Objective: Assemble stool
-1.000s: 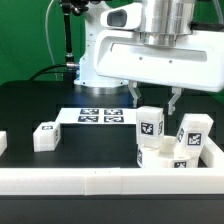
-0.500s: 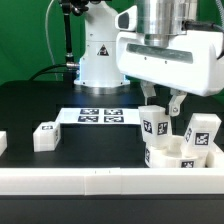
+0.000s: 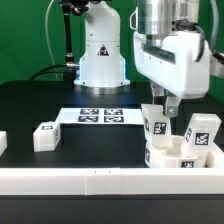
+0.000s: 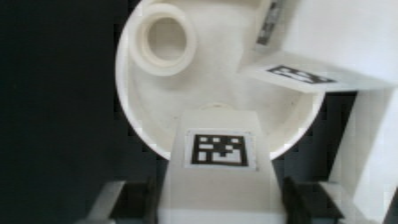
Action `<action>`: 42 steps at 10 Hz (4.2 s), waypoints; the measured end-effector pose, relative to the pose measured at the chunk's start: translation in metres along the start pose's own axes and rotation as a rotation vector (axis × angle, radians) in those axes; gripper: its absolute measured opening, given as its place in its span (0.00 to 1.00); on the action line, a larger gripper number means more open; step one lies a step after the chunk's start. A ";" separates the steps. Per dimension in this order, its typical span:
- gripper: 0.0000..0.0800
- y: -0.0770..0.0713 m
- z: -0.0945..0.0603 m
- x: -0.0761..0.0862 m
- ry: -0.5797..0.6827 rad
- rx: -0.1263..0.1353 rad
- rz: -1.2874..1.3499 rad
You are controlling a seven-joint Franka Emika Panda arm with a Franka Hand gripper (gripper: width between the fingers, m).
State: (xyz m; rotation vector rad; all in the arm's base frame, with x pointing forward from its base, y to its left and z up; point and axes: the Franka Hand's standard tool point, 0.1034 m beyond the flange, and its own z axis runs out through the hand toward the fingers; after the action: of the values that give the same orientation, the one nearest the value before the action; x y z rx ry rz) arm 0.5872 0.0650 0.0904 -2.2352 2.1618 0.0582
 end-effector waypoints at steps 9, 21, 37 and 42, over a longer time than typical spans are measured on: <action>0.81 -0.004 -0.014 -0.008 -0.028 0.026 -0.109; 0.81 -0.012 -0.019 -0.002 0.029 0.006 -1.460; 0.81 -0.009 -0.010 0.012 0.035 -0.172 -2.821; 0.81 -0.005 0.001 0.015 0.007 -0.234 -3.018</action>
Offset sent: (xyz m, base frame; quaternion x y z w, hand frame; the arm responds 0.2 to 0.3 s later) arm 0.0000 0.0000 0.0000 0.0000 0.0000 0.0000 1.0000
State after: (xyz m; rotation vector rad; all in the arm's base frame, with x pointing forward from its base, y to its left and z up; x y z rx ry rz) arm 0.5928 0.0504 0.0889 -2.3639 -2.1787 0.1204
